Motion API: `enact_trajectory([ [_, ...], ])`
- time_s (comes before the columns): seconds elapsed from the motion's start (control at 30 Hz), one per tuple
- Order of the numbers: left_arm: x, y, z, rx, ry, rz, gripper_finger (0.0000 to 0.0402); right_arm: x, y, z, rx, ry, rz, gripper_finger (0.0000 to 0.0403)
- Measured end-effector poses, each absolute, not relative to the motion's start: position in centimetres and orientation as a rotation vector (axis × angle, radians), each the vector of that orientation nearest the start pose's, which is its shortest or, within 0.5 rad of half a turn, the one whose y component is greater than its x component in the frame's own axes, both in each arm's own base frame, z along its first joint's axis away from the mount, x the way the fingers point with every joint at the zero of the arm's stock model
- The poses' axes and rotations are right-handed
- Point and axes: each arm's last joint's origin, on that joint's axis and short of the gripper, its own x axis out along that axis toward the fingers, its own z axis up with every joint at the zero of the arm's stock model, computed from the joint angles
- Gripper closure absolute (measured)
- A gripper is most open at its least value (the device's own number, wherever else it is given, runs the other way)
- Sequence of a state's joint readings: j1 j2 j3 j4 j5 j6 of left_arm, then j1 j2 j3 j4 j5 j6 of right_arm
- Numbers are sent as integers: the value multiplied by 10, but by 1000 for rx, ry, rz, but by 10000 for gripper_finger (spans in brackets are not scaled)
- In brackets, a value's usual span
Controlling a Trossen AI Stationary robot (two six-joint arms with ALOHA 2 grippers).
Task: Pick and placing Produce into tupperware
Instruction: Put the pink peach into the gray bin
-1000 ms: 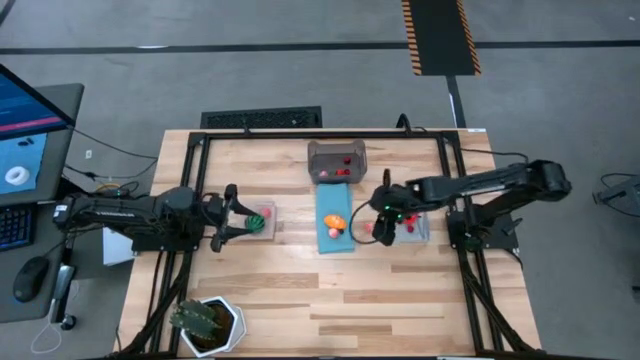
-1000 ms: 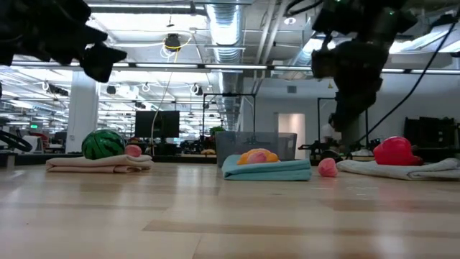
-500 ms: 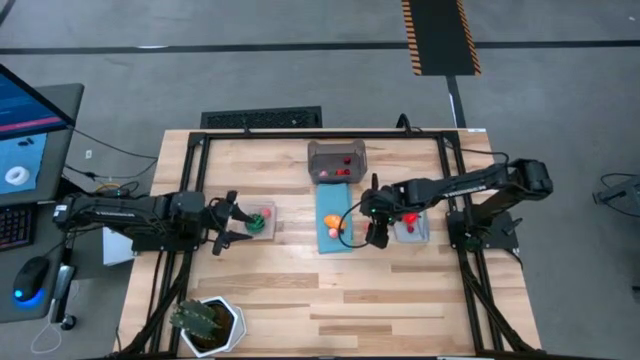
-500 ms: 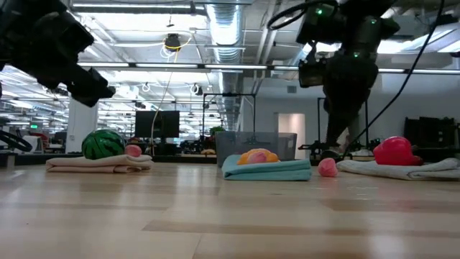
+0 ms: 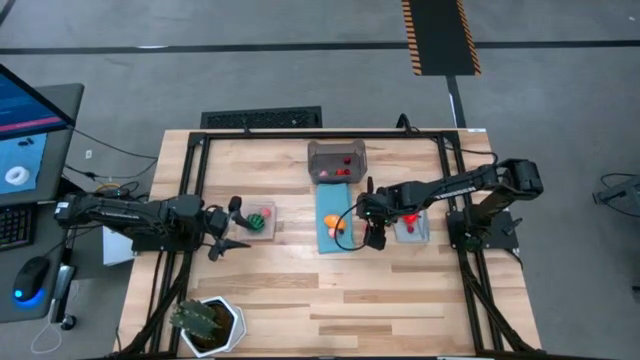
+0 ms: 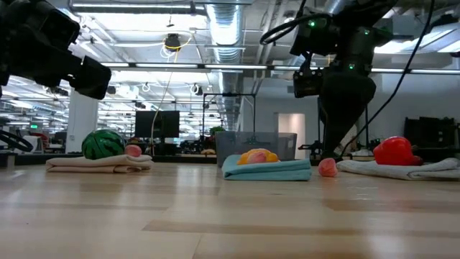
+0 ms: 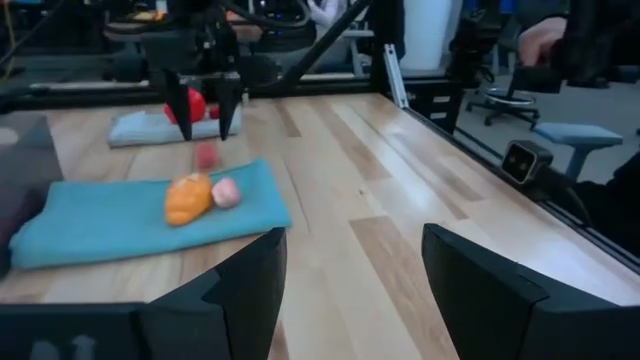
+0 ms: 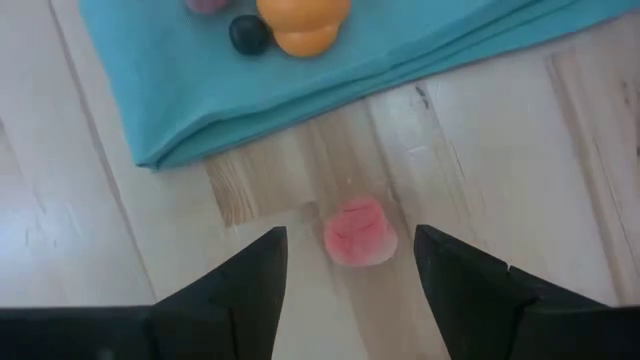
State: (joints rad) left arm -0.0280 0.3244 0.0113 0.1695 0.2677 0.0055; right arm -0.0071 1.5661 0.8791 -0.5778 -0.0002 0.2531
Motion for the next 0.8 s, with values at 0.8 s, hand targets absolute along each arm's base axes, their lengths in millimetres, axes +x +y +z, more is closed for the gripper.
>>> enact_trajectory([
  [0.8,115,-11,153,-24,168,-304,178,280,2,155,202,1279,-155,159],
])
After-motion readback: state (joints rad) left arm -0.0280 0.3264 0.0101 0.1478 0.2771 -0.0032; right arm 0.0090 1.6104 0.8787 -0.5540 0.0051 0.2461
